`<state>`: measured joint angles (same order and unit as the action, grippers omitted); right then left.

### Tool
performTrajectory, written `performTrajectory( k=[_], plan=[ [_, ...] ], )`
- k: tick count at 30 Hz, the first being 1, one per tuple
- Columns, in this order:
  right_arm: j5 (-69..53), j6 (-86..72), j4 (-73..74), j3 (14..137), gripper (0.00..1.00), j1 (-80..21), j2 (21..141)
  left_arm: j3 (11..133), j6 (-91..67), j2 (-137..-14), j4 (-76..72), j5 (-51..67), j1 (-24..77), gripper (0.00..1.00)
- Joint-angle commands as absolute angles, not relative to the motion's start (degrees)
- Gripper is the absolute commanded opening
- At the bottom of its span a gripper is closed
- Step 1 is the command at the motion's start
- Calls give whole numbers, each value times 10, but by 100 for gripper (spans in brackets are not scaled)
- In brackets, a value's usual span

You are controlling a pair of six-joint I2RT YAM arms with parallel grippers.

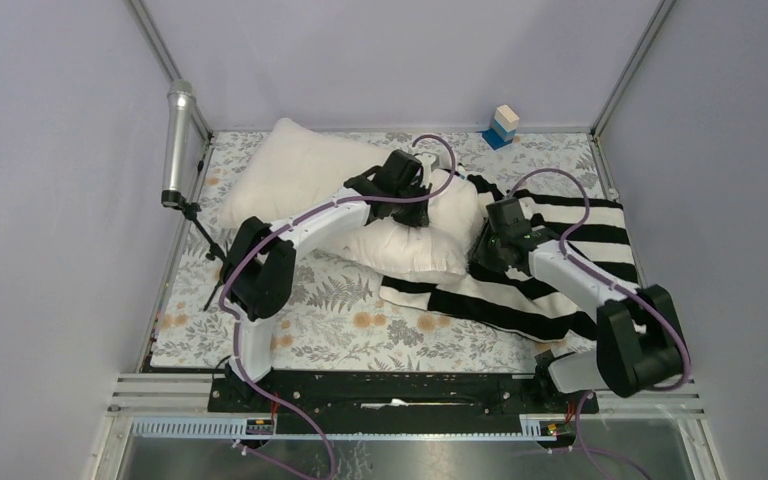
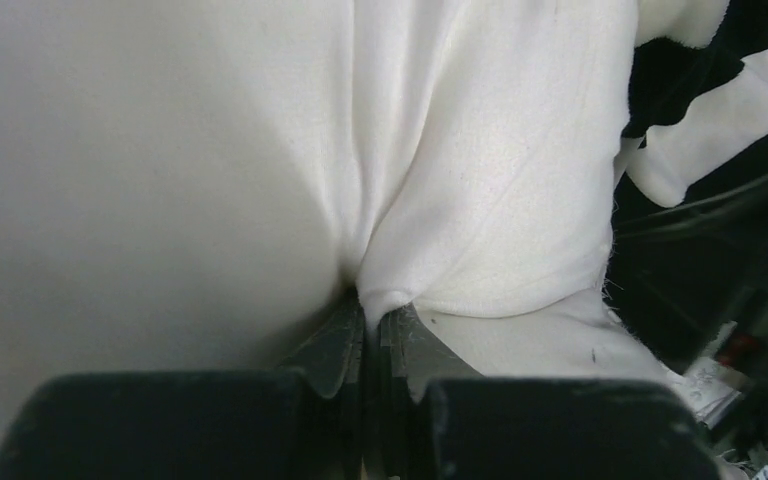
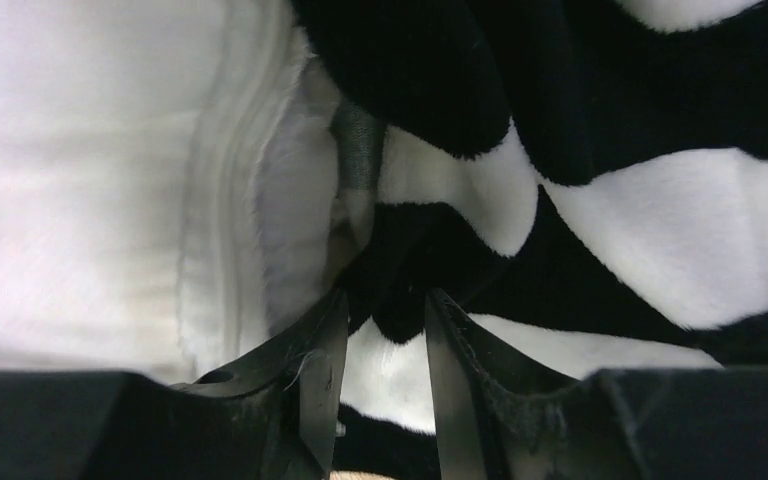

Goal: Put the pillow into the pillowcase
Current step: Stuff the pillow into the pillowcase.

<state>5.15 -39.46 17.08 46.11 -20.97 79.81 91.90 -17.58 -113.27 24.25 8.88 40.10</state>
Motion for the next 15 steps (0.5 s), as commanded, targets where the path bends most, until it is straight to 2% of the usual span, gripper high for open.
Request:
performTrajectory(
  k=[1, 11, 13, 15],
  plan=[
    [63, -464, 92, 453, 40, -215, 842, 920, -189, -1169, 243, 84, 380, 0],
    [100, -476, 65, 455, 44, -215, 904, 921, -189, -1162, 237, 100, 381, 0],
    [97, -469, 74, 457, 42, -215, 920, 922, -189, -1159, 236, 99, 381, 0],
    [98, -465, 74, 442, 34, -215, 909, 926, -191, -1161, 233, 97, 381, 0]
  ],
)
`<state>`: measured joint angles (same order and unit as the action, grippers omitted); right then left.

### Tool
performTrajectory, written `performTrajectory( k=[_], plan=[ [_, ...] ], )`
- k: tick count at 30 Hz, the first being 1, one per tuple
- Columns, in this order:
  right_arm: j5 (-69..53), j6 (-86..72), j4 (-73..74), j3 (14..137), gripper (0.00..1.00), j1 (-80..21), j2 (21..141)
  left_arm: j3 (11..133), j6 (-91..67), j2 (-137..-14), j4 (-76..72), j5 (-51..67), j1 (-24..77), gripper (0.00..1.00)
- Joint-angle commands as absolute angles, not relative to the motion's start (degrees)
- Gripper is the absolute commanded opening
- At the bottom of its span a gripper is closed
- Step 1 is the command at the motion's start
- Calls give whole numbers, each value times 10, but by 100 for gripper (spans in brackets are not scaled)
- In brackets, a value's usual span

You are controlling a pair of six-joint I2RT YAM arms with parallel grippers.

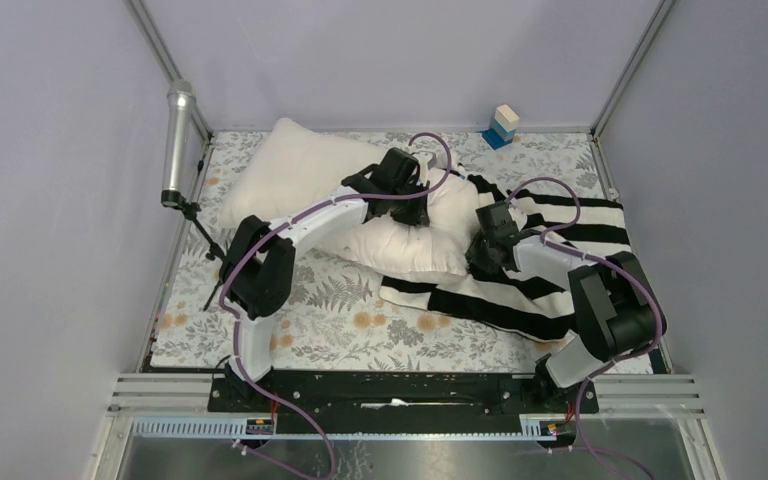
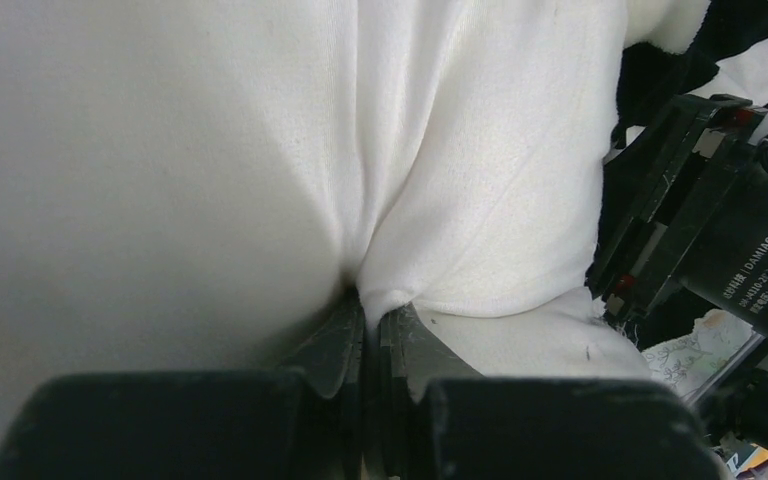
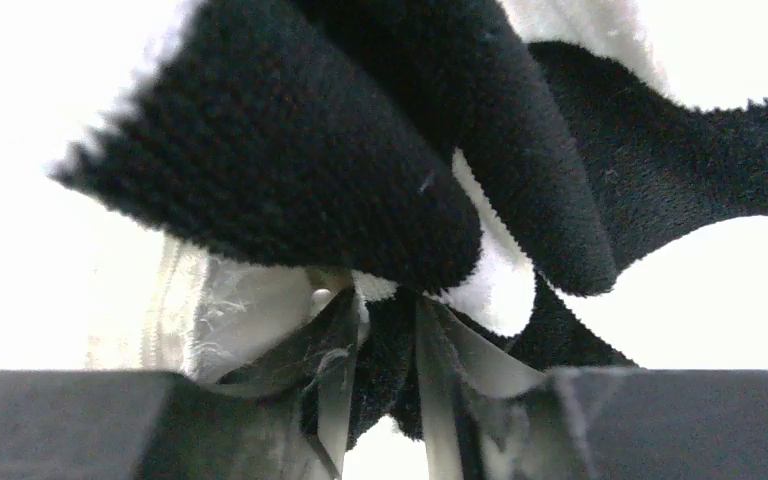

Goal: Put the pillow into the pillowcase
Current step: Stuff the pillow into the pillowcase.

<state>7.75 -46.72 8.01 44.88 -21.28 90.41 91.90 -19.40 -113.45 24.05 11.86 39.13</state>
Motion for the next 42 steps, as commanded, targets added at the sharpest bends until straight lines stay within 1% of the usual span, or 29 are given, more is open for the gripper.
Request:
performTrajectory(
  k=[1, 4, 5, 9, 13, 17, 20, 23, 29, 31, 34, 37, 38, 39, 40, 42],
  plan=[
    [100, -463, 76, 432, 28, -215, 895, 931, -195, -1162, 230, 97, 381, 0],
    [110, -448, 111, 419, 6, -215, 832, 945, -225, -1168, 208, 106, 380, 0],
    [111, -437, 122, 417, 0, -217, 805, 952, -241, -1171, 197, 111, 380, 0],
    [92, -397, 170, 420, 0, -233, 689, 977, -329, -1200, 152, 124, 370, 0],
    [15, -346, 176, 425, 0, -259, 593, 998, -383, -1241, 131, 117, 368, 0],
    [-59, -305, 194, 452, 0, -285, 550, 961, -417, -1273, 98, 108, 370, 0],
    [-79, -287, 195, 464, 0, -303, 522, 932, -431, -1289, 77, 95, 378, 0],
    [-85, -282, 195, 488, 0, -304, 536, 910, -426, -1292, 70, 85, 395, 0],
    [-87, -322, 101, 558, 0, -304, 667, 779, -441, -1232, 34, 83, 457, 0],
    [-49, -332, 102, 587, 0, -304, 711, 739, -443, -1206, 32, 80, 482, 0],
    [12, -336, 106, 596, 0, -304, 733, 666, -452, -1157, 24, 71, 499, 0],
    [-25, -329, 98, 582, 12, -304, 745, 631, -448, -1114, 22, 73, 499, 0],
    [-27, -329, 107, 577, 20, -304, 746, 626, -444, -1104, 27, 72, 499, 0],
    [-16, -327, 117, 573, 31, -304, 739, 620, -442, -1096, 32, 74, 499, 0],
    [4, -322, 128, 569, 45, -303, 725, 613, -439, -1087, 36, 76, 500, 0],
    [57, -306, 152, 584, 67, -299, 687, 598, -439, -1078, 35, 85, 500, 0]
  ],
)
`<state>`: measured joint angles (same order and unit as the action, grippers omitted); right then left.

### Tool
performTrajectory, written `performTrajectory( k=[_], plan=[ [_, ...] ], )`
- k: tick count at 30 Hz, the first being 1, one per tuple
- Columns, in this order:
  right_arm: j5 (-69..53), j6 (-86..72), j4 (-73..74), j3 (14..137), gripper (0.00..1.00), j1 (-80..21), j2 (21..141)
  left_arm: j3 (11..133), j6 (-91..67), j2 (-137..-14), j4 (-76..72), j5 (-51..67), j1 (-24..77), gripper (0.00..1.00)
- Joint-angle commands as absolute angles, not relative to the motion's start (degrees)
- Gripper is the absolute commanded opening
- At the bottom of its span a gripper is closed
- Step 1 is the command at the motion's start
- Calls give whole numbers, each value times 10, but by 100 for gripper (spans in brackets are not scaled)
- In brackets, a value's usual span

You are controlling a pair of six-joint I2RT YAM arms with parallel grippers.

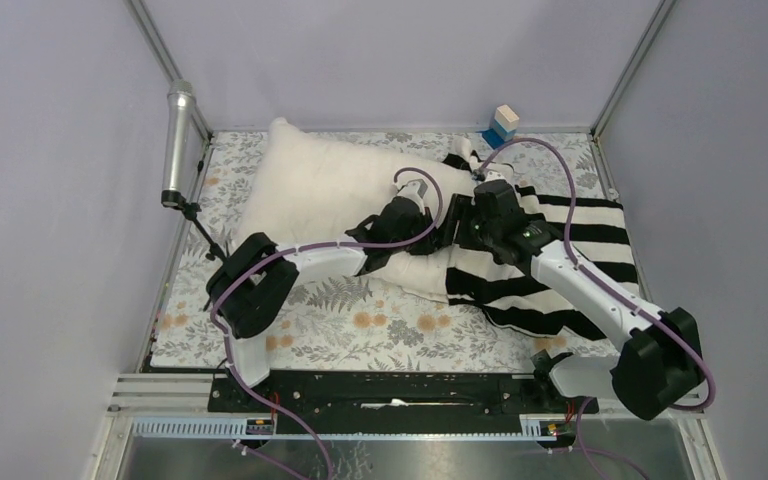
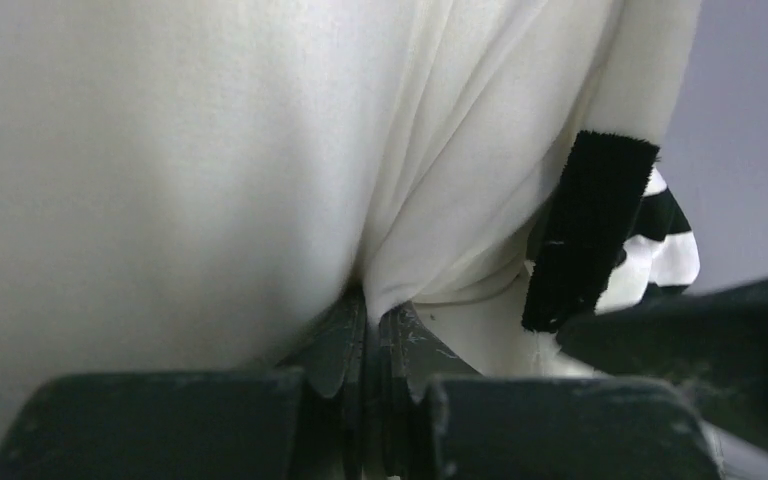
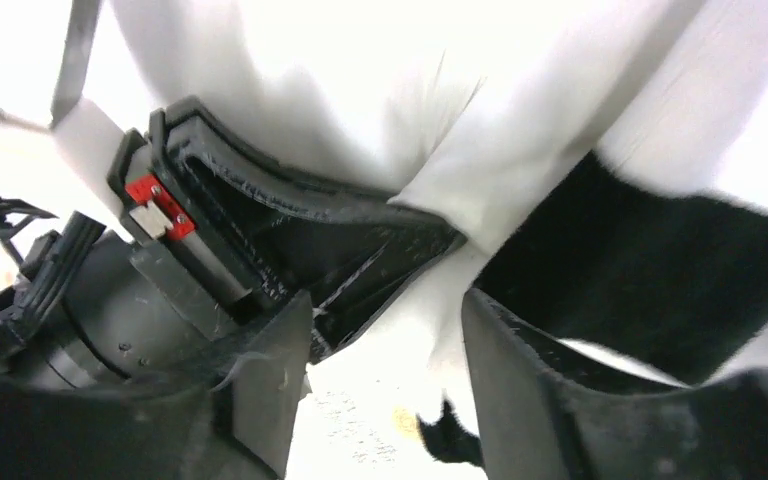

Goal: Put the pillow into the pillowcase
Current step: Stuff the pillow into the pillowcase.

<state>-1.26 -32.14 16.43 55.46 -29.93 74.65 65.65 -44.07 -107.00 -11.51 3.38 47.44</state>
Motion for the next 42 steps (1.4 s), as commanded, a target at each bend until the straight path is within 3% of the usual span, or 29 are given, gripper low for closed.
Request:
performTrajectory(
  k=[1, 3, 9, 22, 26, 29, 32, 38, 42],
  plan=[
    [65, -297, 169, 605, 72, -292, 682, 591, -439, -1075, 34, 87, 500, 0],
    [93, -282, 214, 662, 72, -279, 694, 578, -441, -1073, 27, 89, 500, 0],
    [108, -275, 287, 742, 47, -189, 777, 563, -444, -1063, 13, 92, 500, 0],
    [179, -244, 326, 818, 47, -185, 930, 571, -435, -1066, 9, 100, 500, 0],
    [234, -246, 352, 865, 21, -184, 954, 575, -426, -1063, 17, 93, 500, 0],
    [213, -250, 357, 918, 7, -204, 960, 586, -414, -1064, 24, 92, 500, 0],
    [156, -264, 374, 1001, 0, -256, 995, 605, -407, -1069, 29, 90, 505, 0],
    [44, -303, 348, 1049, 0, -263, 1064, 652, -418, -1080, 41, 80, 525, 0],
    [-31, -324, 293, 971, 0, -205, 1071, 692, -432, -1074, 52, 70, 514, 0]
  ],
)
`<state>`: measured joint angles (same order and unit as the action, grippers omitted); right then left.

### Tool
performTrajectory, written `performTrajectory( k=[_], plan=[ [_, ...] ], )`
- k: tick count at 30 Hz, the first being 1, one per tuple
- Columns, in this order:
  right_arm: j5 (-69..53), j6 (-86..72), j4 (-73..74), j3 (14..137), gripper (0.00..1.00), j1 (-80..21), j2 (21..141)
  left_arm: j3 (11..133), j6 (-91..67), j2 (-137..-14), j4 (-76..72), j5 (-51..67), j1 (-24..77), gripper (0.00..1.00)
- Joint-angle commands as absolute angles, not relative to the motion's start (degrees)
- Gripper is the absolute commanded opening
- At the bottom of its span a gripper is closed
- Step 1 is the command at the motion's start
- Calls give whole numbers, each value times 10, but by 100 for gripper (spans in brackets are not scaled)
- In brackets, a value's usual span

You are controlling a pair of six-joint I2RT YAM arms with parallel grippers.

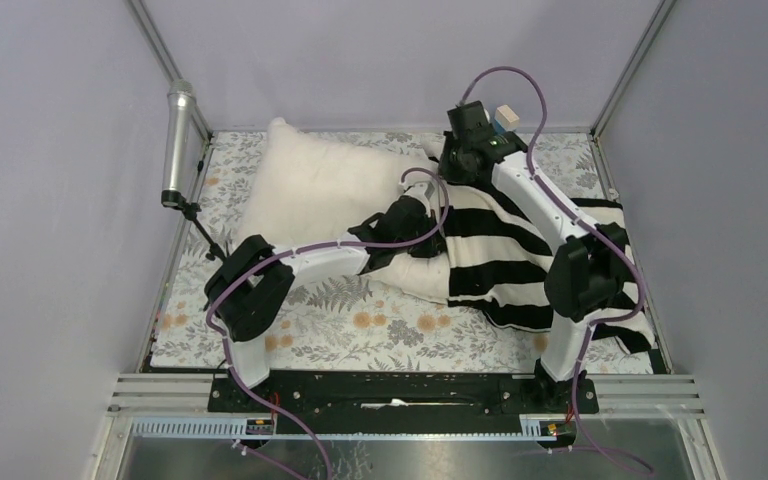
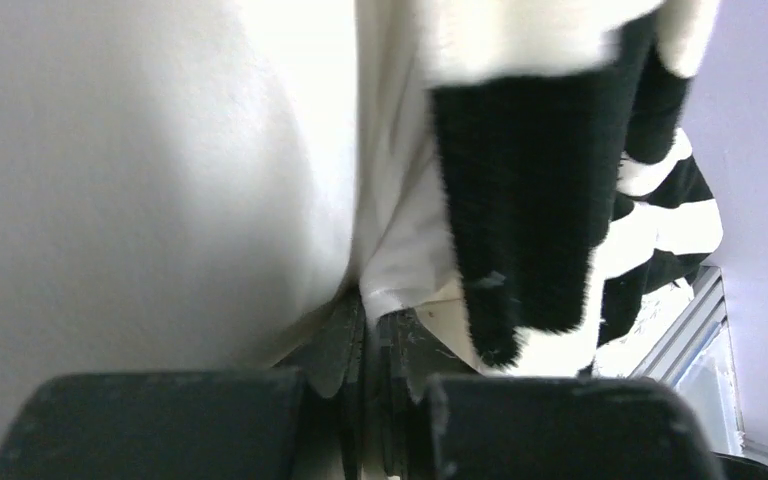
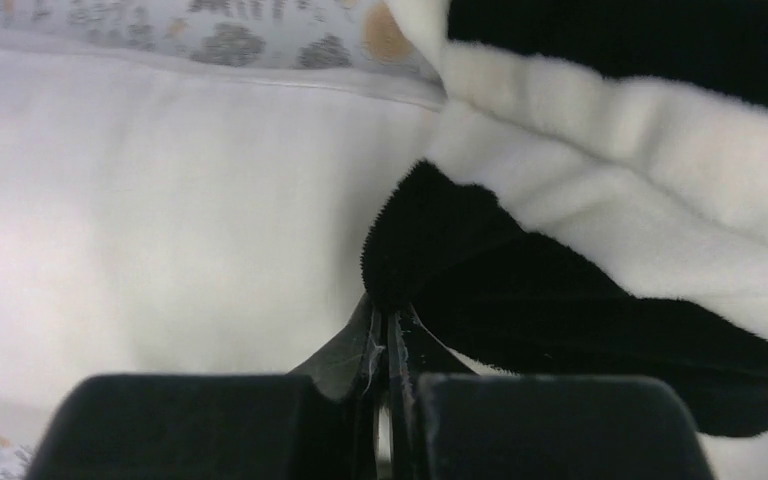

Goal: Put the pillow into the pillowcase
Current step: Stuff the pillow into the pillowcase.

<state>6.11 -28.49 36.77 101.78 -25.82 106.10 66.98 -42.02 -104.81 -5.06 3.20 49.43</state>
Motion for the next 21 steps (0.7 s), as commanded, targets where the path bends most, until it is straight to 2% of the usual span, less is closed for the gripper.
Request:
performTrajectory(
  k=[1, 3, 4, 8, 13, 15, 17, 21],
  plan=[
    [-28, -322, 281, 950, 1, -197, 1065, 701, -434, -1070, 53, 75, 509, 0],
    [-40, -315, 274, 933, 4, -180, 1061, 719, -430, -1057, 64, 89, 504, 2],
    [-43, -311, 274, 932, 5, -174, 1060, 730, -423, -1049, 74, 94, 504, 8],
    [-33, -299, 275, 934, 9, -166, 1051, 753, -396, -996, 117, 97, 504, 48],
    [-22, -290, 287, 950, 17, -166, 1042, 759, -339, -912, 221, 37, 499, 76],
    [-15, -286, 288, 943, 24, -166, 1023, 748, -321, -881, 267, 5, 494, 85],
    [-5, -281, 291, 929, 35, -166, 996, 727, -312, -860, 305, -30, 488, 90],
    [24, -274, 305, 889, 67, -172, 936, 692, -309, -864, 305, -45, 476, 92]
  ],
)
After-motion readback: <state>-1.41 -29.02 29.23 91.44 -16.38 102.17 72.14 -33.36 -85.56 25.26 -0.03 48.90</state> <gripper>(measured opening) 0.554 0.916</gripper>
